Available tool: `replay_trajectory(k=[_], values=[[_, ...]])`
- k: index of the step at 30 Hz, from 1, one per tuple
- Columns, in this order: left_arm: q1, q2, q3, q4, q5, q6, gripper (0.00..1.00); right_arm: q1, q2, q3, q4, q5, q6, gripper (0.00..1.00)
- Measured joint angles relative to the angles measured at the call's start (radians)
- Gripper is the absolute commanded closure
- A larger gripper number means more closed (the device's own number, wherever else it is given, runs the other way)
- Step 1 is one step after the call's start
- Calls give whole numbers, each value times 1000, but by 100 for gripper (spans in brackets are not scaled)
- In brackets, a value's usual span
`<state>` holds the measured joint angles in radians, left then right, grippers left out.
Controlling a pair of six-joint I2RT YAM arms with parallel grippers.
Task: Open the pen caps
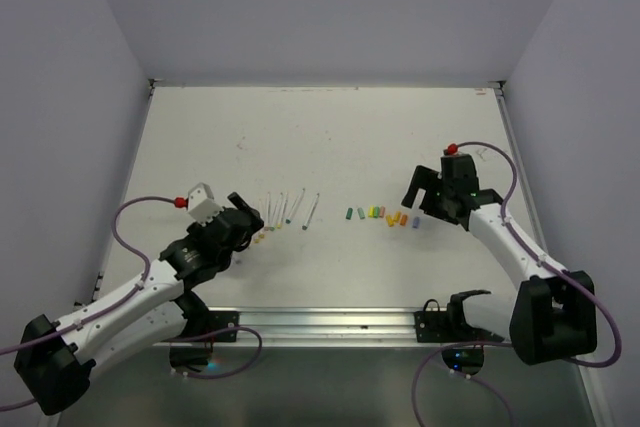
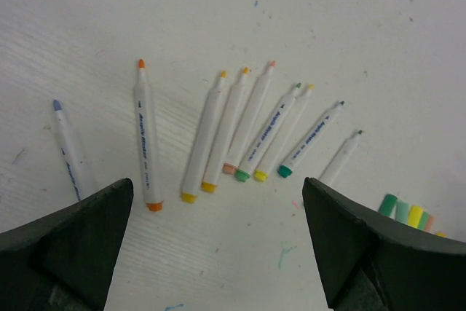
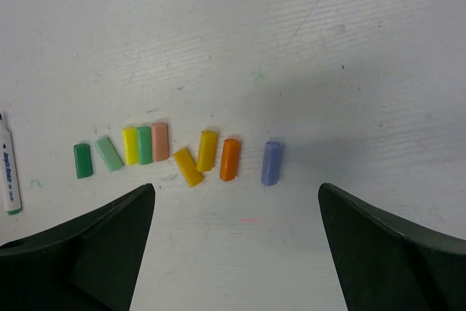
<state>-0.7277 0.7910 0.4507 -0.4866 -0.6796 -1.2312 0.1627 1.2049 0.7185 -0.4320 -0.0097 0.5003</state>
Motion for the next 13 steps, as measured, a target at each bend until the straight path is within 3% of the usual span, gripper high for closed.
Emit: replay_trajectory(k=[13], values=[[0,-113,-135,306,351,98,0,0,-296,-130,-45,-167,2,1]])
